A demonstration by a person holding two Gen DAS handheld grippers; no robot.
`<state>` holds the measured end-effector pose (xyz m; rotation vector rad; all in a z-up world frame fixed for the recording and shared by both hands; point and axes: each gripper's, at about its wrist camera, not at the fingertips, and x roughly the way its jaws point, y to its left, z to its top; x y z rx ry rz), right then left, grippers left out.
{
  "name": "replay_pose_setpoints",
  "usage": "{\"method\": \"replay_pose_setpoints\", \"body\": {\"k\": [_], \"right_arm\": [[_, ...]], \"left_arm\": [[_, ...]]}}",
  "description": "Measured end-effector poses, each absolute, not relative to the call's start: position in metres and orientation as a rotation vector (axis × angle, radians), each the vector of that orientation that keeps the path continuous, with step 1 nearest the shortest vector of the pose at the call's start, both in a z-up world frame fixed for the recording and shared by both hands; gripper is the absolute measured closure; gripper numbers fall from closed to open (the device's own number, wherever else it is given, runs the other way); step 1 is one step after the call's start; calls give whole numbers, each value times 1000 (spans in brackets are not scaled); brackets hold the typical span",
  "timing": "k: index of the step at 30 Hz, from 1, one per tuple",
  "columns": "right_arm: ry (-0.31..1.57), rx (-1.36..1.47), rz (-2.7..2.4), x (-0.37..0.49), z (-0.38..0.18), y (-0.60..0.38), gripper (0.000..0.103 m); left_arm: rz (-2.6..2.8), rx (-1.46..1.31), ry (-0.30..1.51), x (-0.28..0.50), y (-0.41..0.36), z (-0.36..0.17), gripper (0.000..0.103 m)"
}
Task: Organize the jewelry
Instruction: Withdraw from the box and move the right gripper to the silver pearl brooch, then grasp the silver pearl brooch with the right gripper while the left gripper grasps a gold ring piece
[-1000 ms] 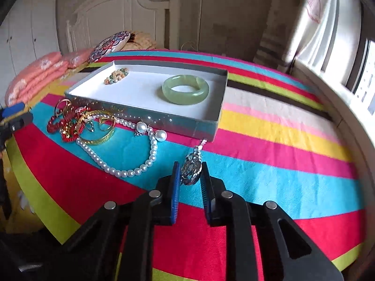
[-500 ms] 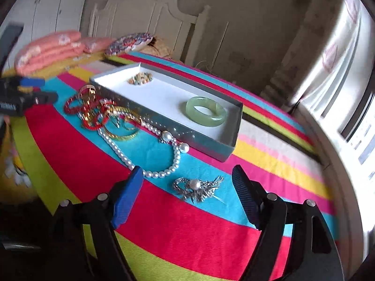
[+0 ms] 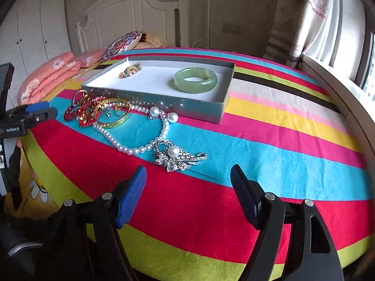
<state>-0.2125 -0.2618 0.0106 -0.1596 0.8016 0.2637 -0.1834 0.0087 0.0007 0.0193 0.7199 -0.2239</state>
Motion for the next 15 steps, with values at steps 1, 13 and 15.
{"method": "replay_pose_setpoints", "body": {"k": [1, 13, 15], "right_arm": [[799, -186, 268, -209, 9, -259, 31], [878, -191, 437, -191, 13, -263, 46], [898, -156, 457, -202, 14, -269, 46]], "left_arm": [[-226, 24, 720, -183, 8, 0, 3], [-236, 23, 749, -182, 9, -6, 3], [-237, 25, 752, -180, 9, -7, 3]]}}
